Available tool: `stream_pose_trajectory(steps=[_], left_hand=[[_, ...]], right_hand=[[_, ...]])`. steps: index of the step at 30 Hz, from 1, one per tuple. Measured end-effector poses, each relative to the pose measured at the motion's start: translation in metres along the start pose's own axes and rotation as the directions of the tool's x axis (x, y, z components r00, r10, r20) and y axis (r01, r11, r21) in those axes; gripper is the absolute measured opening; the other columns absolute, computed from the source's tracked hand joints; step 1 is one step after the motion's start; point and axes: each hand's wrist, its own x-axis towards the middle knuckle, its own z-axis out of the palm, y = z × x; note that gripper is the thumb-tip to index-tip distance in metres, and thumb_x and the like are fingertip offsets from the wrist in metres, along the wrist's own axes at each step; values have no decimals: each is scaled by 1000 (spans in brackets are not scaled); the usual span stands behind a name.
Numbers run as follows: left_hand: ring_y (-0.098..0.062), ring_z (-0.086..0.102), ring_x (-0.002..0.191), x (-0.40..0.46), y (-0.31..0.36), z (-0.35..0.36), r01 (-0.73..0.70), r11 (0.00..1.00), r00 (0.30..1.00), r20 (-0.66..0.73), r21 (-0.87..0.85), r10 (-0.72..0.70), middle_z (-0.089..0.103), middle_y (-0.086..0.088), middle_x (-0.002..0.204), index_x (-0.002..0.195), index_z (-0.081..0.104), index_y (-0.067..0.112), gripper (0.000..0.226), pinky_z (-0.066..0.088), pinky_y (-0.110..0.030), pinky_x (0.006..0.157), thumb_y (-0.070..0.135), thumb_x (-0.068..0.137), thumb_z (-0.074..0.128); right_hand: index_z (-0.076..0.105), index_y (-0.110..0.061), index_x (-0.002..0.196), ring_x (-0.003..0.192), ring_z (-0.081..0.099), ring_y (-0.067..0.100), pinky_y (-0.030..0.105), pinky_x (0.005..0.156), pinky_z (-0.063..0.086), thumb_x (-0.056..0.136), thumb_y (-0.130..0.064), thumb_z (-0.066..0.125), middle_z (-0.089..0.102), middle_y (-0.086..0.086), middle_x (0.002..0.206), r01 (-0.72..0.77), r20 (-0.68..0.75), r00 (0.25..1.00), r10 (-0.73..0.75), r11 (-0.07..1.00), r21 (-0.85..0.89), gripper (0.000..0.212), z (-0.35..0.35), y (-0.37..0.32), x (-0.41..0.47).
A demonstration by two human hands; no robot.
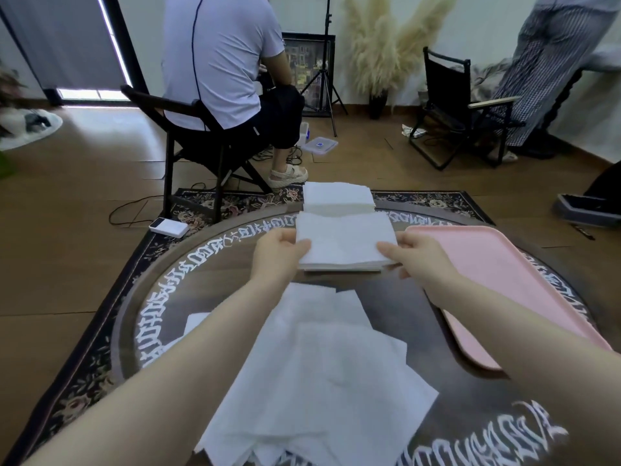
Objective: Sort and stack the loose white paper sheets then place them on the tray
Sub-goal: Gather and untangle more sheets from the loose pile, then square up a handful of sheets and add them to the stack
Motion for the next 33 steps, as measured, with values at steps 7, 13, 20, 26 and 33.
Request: stream_pose_trajectory(steps=[7,13,20,26,33], left_hand=[[-26,62,87,73,-21,26,66,988,998,4,140,-67,63,-5,122,129,57,12,34,55,-36,67,18,96,55],[-13,53,69,86,-45,33,107,980,994,-5,171,-108,60,-1,105,128,57,13,33,55,-34,62,17,96,57],[-19,58,82,82,-46,26,80,989,995,44,122,-86,64,-3,115,126,57,16,32,42,-25,52,15,94,62],[-22,61,82,79,-47,26,49,994,993,104,94,-59,69,-12,110,124,60,18,34,45,-26,55,12,91,66],[-23,61,78,81,-48,25,67,988,992,99,139,-82,68,-7,100,127,58,16,38,48,-31,59,17,91,67]], right_hand=[[58,-12,114,64,61,16,24,50,46,96,-15,61,64,2,95,-77,-51,996,77,997,1,18,21,27,70],[56,-15,108,64,54,18,41,70,47,94,-16,62,59,0,87,-167,-82,982,171,984,59,15,27,55,85],[55,-25,88,62,55,15,34,65,47,92,-9,60,61,-1,87,-146,-84,985,154,985,92,17,26,55,80],[56,-22,91,63,54,17,33,62,48,91,-6,57,59,-2,88,-174,-86,979,185,976,128,16,24,52,79],[54,-20,100,68,56,18,41,74,46,92,-11,59,58,1,93,-187,-78,978,194,979,86,13,23,54,78]])
